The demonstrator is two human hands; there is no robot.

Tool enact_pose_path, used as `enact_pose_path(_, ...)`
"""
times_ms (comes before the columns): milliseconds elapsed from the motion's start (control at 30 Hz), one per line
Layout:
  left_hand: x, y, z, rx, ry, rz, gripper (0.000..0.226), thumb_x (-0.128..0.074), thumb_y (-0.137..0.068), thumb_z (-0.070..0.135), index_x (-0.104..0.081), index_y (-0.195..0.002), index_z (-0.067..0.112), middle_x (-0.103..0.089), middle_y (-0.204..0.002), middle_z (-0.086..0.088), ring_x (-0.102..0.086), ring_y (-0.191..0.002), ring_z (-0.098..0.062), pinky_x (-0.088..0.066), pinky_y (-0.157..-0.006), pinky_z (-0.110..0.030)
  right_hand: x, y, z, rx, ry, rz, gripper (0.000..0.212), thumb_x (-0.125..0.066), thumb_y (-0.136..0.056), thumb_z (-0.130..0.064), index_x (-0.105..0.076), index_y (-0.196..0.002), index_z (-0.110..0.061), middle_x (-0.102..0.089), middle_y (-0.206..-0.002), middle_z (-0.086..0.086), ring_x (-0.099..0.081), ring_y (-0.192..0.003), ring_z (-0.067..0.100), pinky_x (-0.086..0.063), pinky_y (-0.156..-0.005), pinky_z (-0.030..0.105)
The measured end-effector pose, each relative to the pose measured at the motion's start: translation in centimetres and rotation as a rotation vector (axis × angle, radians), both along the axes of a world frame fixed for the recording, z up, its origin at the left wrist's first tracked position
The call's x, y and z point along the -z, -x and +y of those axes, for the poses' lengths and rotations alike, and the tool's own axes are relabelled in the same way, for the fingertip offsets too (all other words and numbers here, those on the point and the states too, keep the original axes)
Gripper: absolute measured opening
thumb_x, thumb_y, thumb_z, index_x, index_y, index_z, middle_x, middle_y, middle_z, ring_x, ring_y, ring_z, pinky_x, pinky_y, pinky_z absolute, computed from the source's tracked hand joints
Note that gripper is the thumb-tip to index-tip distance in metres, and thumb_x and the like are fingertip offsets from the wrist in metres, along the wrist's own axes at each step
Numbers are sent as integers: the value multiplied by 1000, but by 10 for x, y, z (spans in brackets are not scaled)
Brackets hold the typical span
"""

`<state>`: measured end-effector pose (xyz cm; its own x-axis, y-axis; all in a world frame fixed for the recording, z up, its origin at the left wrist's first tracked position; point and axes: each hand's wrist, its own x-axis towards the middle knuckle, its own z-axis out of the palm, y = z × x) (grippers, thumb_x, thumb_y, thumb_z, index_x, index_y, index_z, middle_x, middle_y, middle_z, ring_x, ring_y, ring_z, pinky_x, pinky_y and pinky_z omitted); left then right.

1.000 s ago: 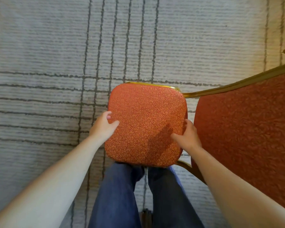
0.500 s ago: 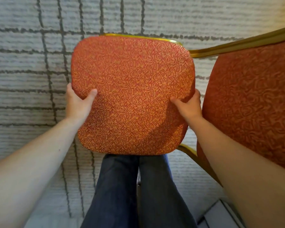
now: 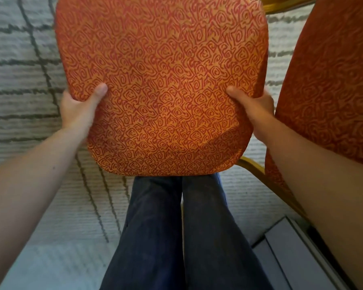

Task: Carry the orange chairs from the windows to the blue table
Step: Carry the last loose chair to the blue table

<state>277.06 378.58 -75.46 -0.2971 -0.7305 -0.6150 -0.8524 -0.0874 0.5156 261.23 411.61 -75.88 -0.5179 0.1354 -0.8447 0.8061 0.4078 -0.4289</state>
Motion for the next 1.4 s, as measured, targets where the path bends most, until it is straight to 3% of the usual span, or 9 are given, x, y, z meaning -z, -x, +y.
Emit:
enact_pose_path(267,3,1,-12,37,-131,-3,99,-74,-44,77,-60,-124,21,-67,-115,7,-63,-102,-2,-50,-88,-19,1,1,0,40,57,-40,66,-90,-64,-33,-64,-123,-19,-74,-103,-8,-73,-88,8,-59,-74,26)
enact_pose_path(367,3,0,-14,19,-194,2,90,-78,-44,75,-64,-116,24,-68,-115,5,-65,-105,-8,-51,-94,-30,-1,3,0,51,76,-81,65,-90,-65,-31,-64,-124,-18,-74,-108,-2,-73,-93,14,-59,-82,35)
enact_pose_path(667,-34,13,-15,18,-85,46,66,-76,-52,71,-69,-99,25,-68,-89,18,-63,-77,15,-48,-66,-9,-44,9,-7,85,35,-20,49,-90,-63,-33,-69,-105,-21,-76,-93,-4,-74,-80,12,-59,-63,25)
enact_pose_path(800,-69,18,-20,43,-44,74,52,-76,-64,62,-69,-100,25,-66,-86,18,-59,-68,20,-45,-59,-4,-86,14,-9,106,37,-10,51,-89,-65,-34,-69,-109,-17,-76,-98,1,-74,-82,15,-60,-67,30)
enact_pose_path(867,-92,19,-20,58,-25,77,47,-76,-68,58,-69,-102,25,-65,-85,19,-57,-65,22,-42,-56,-1,-112,17,-11,95,44,-8,48,-89,-65,-35,-70,-105,-18,-76,-94,-1,-74,-76,12,-58,-61,26)
enact_pose_path(1033,-180,27,-28,61,15,123,49,-76,-66,61,-70,-101,27,-67,-88,18,-56,-70,21,-43,-61,-2,-195,33,-20,46,72,55,53,-89,-64,-40,-69,-107,-17,-73,-84,-6,-71,-64,4,-53,-49,18)
enact_pose_path(1133,-224,32,-31,59,36,147,48,-74,-62,68,-70,-90,29,-63,-76,23,-53,-61,23,-41,-54,-2,-238,41,-23,3,95,89,57,-88,-63,-44,-68,-109,-17,-72,-85,-7,-70,-64,3,-52,-49,17)
enact_pose_path(1300,-298,41,-39,33,57,188,51,-72,-55,75,-67,-72,27,-63,-70,20,-54,-61,13,-42,-58,-15,-310,58,-27,-59,150,164,71,-88,-60,-46,-68,-119,-13,-74,-99,1,-71,-86,17,-55,-74,28)
enact_pose_path(1400,-334,43,-40,35,67,234,60,-71,-53,77,-71,-81,24,-68,-78,9,-62,-70,-2,-47,-70,-23,-348,64,-29,-87,177,205,69,-88,-59,-47,-69,-116,-14,-74,-91,-1,-71,-81,16,-53,-67,25)
